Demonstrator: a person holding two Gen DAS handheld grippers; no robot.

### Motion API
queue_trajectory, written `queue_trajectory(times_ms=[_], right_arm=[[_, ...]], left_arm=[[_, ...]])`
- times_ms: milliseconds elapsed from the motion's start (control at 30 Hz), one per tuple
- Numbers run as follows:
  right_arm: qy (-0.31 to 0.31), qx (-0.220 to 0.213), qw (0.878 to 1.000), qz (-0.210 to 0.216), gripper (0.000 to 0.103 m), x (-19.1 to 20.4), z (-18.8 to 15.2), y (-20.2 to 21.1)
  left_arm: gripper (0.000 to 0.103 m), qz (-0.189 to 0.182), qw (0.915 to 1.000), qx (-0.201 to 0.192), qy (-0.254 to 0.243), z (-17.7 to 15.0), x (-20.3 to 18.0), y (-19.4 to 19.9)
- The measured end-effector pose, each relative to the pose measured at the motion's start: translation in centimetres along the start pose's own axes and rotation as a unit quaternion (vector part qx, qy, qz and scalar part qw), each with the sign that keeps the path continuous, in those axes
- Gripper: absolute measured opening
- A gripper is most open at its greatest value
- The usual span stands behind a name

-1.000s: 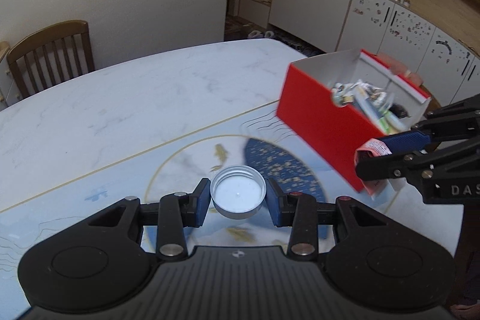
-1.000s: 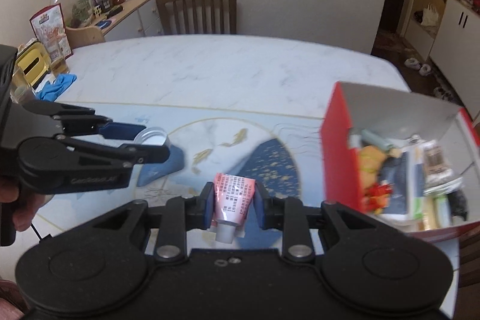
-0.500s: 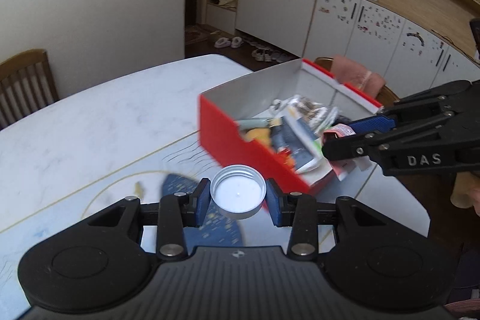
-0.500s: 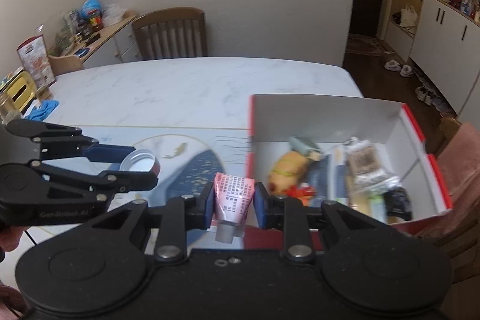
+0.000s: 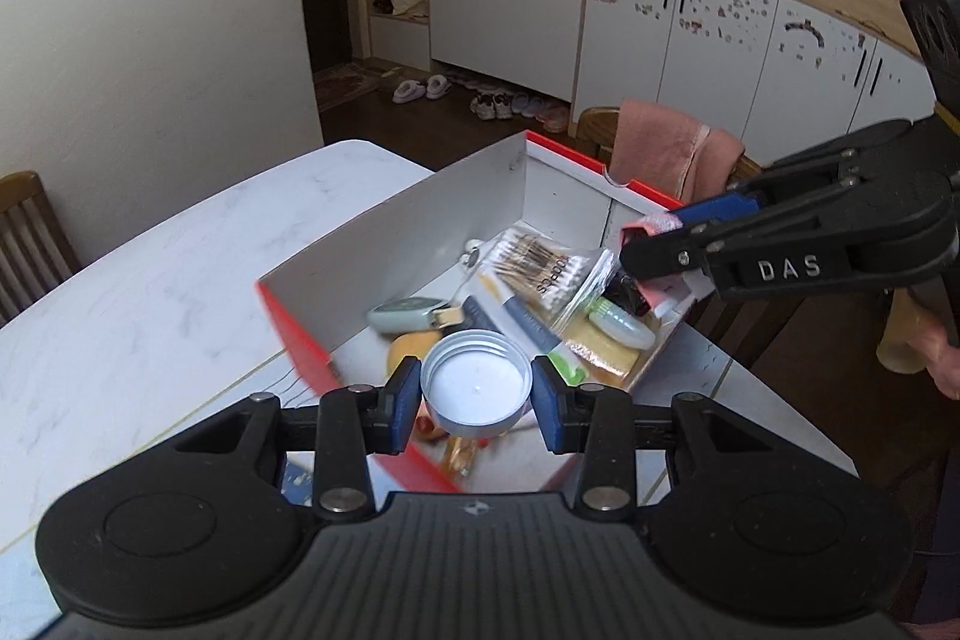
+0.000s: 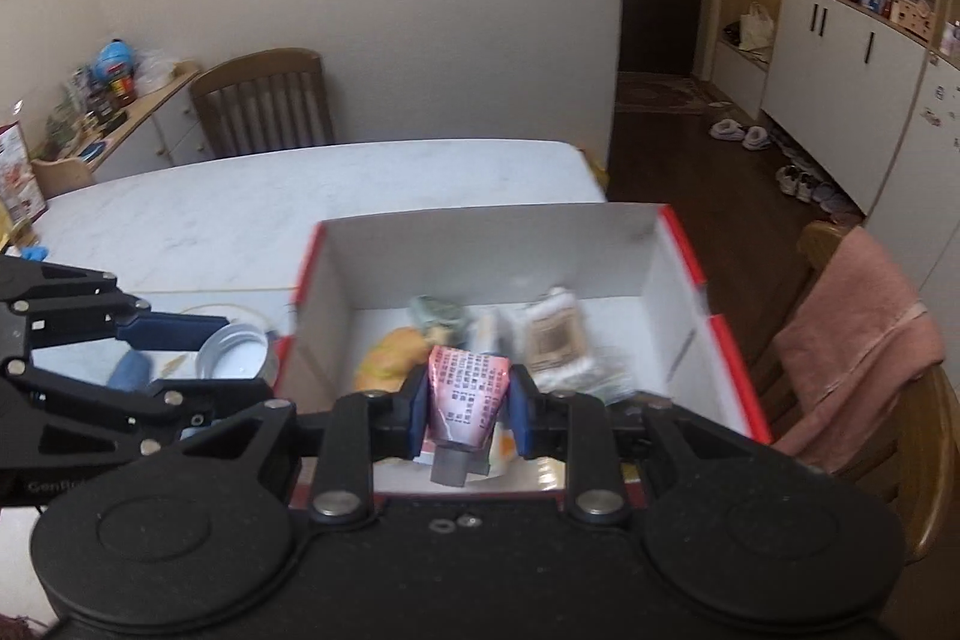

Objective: Organize objects
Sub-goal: 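Carry the metal lid and pink tube over the red box with both tools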

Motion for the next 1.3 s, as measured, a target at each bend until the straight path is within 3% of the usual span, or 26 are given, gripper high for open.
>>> queue_trajectory(times_ms=[333,767,1200,1300], right_arm=[[-0.031,0.025,0.999,-0.011,0.026,-5.3,0.0,-2.9],[-0.023,0.1,0.995,0.001,0.026,-5.6,-1.6,-8.3],[0.001,0.128,0.992,-0.017,0.027,-6.3,-2.7,-10.5],[-0.001,0.127,0.992,-0.012,0.029,-6.4,-2.6,-10.5]], left_arm=[[0.038,0.03,0.9982,0.044,-0.027,1.1,-1.8,-6.2],[0.038,0.051,0.9894,0.125,-0.052,-0.1,-2.5,-12.8],[0.038,0.048,0.9876,0.132,-0.07,0.3,-3.3,-14.2],[0.043,0.044,0.988,0.132,-0.068,0.4,-3.3,-14.3]])
Point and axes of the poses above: each gripper's, at about its wrist camera, not at the fingertips, and y roughly against the way its jaws point, x to its left, z to its top, the point moved 7 cm from there along -y, roughly the way its jaws point, and after that the axes turned 8 degrees about z, right-handed, at the moved point
